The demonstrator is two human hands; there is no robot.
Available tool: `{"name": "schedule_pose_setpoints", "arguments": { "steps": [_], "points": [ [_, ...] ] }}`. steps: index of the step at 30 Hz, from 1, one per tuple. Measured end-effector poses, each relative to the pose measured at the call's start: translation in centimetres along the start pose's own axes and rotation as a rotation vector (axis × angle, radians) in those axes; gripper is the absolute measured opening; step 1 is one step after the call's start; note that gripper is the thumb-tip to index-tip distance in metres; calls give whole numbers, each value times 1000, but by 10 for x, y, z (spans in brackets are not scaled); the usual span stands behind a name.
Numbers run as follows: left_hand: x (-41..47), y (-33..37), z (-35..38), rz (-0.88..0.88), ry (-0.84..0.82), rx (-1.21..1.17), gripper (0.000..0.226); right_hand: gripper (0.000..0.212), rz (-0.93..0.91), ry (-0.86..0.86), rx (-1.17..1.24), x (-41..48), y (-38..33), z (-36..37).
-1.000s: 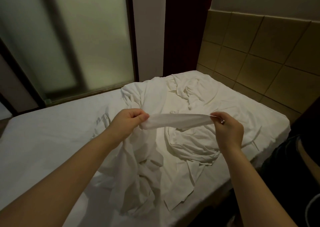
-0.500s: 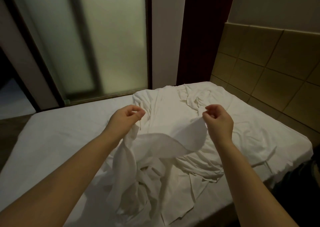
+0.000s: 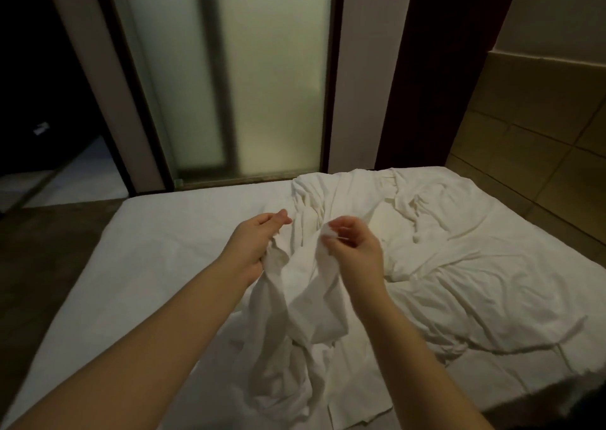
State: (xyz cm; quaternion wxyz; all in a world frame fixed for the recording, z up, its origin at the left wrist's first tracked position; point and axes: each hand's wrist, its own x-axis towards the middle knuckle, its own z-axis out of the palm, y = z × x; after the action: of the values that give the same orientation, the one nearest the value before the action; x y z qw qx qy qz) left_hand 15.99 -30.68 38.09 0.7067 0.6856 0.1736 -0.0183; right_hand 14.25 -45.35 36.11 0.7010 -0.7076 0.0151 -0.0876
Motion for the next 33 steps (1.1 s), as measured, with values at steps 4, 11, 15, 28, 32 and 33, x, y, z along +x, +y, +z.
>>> {"name": "schedule_pose_setpoints", "arguments": {
  "steps": [4,11,15,28,32,33],
  "points": [
    [-8,2,-4,-38,154,-73,25,16,60,-133,83,-31,0,20],
    [-48,1,-11,-2,-116,-221,14,17,112,-128,149,-69,-8,43],
    [-59,-8,-36,85,-240,-59,6,18,158,-50,243,-85,-5,52],
    [-80,-64,-92,-172,-309,-357,16,30,83,-21,284,-147,-4,78],
    [-90,-71,-102,-283,-219,-491,21,29,65,-5,249,-164,-6,74],
    [-95,-73,-104,-276,-202,-483,22,29,52,-7,208,-168,-5,73]
  ]
}}
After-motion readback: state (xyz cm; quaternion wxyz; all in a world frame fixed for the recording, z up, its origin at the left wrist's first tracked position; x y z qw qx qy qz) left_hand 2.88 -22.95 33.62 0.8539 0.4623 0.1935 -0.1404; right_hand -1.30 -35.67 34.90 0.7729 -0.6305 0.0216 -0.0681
